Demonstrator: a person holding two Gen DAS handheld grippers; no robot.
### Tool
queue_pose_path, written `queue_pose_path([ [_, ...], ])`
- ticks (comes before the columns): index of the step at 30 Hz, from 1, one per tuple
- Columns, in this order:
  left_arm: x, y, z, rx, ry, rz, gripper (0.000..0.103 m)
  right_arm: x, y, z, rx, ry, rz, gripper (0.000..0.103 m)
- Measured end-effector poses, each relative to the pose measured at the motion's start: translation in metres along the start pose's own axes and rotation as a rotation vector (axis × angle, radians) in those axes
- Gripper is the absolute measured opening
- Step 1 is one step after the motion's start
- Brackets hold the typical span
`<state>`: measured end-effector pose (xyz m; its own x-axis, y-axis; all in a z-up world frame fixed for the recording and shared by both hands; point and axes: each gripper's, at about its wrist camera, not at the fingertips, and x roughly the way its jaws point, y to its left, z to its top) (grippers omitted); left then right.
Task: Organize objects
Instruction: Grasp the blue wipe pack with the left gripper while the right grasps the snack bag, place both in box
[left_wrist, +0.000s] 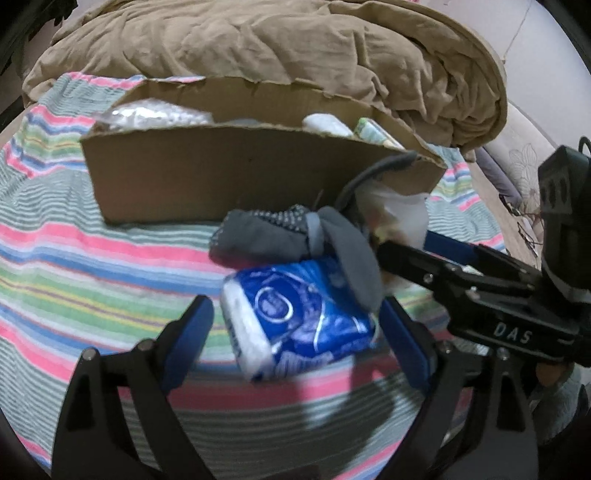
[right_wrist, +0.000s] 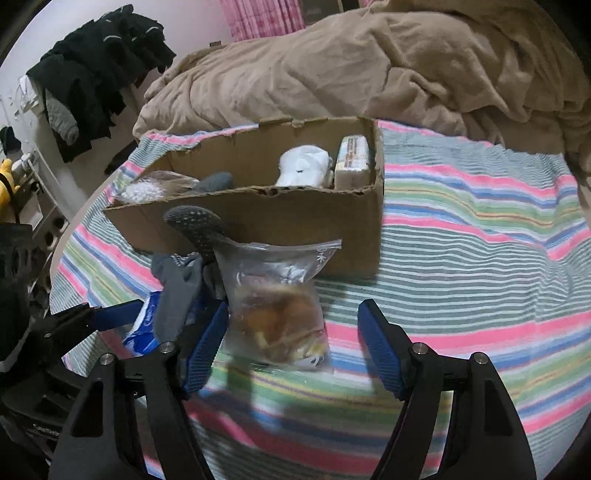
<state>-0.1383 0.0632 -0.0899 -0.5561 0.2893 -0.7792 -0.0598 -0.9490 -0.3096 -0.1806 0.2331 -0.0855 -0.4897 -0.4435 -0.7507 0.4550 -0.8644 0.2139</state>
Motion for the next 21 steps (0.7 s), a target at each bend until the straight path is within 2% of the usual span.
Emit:
queue_pose_path([
  [4, 0.007, -0.003, 0.002, 0.021, 0.003, 0.011, 0.094, 0.004, -0.004, 0.0, -0.001, 0.008, 0.027, 0.067],
  [7, 0.015, -0.012, 0.0, 0.088, 0.018, 0.061, 0.094, 0.003, -0.004, -0.002, 0.001, 0.006, 0.085, 0.051],
  [10, 0.018, -0.018, -0.003, 0.138, 0.008, 0.094, 0.092, 0.002, -0.002, -0.004, -0.012, -0.003, 0.091, 0.05],
  [12, 0.016, -0.018, -0.004, 0.14, 0.0, 0.099, 0.084, 0.0, -0.003, -0.004, -0.006, -0.007, 0.094, 0.045],
  [16, 0.01, -0.014, -0.004, 0.13, -0.008, 0.094, 0.072, -0.005, -0.001, -0.005, -0.01, -0.008, 0.085, 0.043],
  [21, 0.0, -0.013, -0.009, 0.125, -0.012, 0.083, 0.066, -0.014, 0.003, -0.007, -0.015, -0.02, 0.068, 0.043],
])
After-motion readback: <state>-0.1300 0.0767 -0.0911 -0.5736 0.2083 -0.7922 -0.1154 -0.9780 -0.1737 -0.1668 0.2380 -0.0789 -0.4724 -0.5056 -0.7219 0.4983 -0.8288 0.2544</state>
